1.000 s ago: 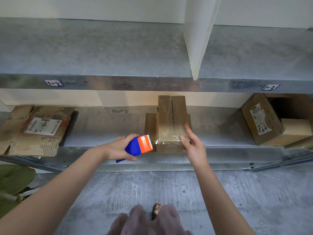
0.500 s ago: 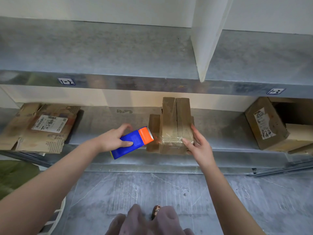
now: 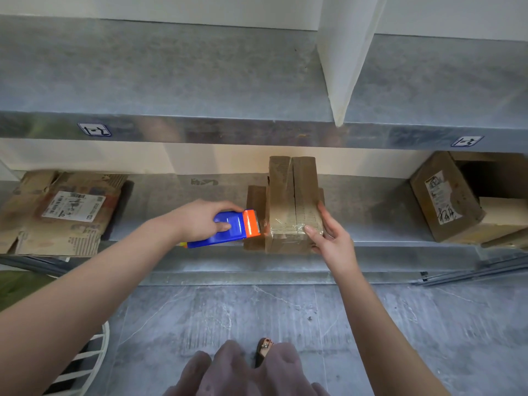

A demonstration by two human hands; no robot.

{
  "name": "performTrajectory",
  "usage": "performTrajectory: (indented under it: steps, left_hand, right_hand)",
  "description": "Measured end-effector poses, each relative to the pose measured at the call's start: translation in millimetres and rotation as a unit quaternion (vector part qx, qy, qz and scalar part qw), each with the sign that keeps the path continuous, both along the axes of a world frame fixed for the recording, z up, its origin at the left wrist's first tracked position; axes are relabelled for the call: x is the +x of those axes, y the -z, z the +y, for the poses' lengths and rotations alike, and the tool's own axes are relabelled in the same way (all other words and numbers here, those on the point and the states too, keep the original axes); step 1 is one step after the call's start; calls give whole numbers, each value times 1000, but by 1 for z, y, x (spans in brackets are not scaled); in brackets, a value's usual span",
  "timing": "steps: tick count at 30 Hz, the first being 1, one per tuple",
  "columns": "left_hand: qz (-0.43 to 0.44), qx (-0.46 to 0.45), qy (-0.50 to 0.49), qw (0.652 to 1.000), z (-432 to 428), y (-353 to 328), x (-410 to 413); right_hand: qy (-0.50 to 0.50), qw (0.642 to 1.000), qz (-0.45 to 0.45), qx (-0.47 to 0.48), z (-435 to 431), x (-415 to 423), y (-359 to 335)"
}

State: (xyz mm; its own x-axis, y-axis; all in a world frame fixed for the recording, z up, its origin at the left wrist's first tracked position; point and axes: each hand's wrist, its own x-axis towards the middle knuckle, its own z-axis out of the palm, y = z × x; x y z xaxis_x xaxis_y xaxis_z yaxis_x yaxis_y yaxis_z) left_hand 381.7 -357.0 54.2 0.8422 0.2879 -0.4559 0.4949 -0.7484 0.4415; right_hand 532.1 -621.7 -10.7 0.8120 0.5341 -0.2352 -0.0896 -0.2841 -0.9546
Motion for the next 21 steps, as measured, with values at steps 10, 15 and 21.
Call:
performTrajectory:
  steps: [10,15,21]
  left_hand:
    - [13,126,1,992,-18,23,1]
    - [31,141,14,989,6,48,-8]
    - [67,230,56,969,29,57,-5]
  right_hand:
    - [-1,1000,4,0,1,2,2]
    - [4,1000,21,12,2,3,3]
    - [6,1000,23,12,3,1,0]
